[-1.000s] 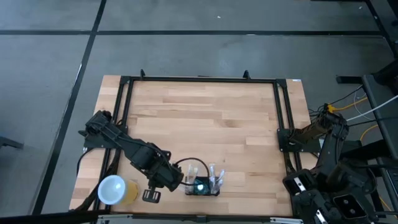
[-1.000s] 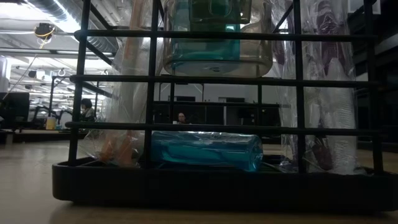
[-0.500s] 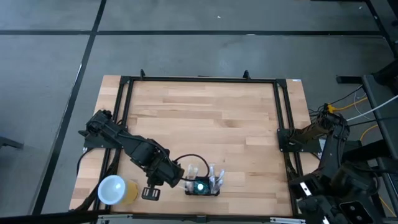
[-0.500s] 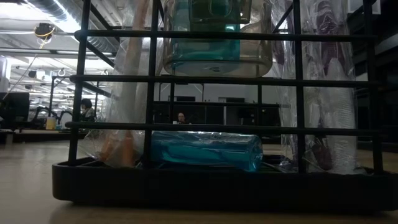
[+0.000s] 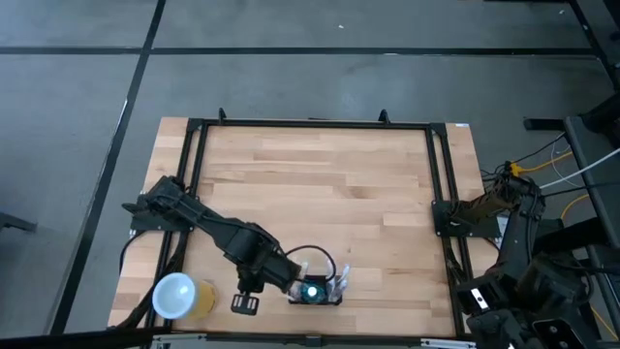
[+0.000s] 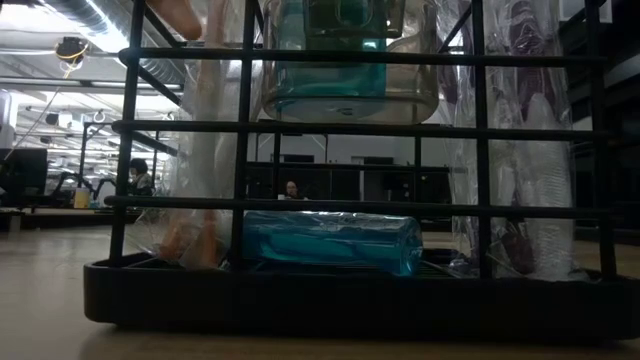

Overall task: Pick & Place toothbrushing station
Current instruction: Put the orange toothbrush into the mesh organizer

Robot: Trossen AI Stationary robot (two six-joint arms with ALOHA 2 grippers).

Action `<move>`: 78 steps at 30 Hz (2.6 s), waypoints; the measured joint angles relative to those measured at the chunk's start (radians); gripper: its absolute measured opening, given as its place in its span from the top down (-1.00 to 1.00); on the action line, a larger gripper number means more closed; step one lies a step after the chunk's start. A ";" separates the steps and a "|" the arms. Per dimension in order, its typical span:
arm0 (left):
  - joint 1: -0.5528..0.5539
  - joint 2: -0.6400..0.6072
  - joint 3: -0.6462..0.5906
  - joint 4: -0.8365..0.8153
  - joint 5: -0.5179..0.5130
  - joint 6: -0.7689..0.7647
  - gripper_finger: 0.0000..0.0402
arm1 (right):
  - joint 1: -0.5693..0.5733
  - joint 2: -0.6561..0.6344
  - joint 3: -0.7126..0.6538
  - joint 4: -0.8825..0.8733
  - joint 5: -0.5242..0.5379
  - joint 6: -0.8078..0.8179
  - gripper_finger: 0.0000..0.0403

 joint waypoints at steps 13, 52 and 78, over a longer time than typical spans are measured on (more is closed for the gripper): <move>0.074 0.008 0.096 0.001 -0.017 -0.023 0.91 | 0.008 0.010 0.000 -0.002 -0.001 -0.004 0.00; 0.036 0.046 0.239 -0.019 0.208 0.152 0.91 | 0.020 0.017 0.000 -0.019 0.000 -0.015 0.00; -0.064 0.014 0.239 -0.019 -0.694 0.977 0.91 | 0.020 0.017 0.000 0.006 0.063 0.000 0.00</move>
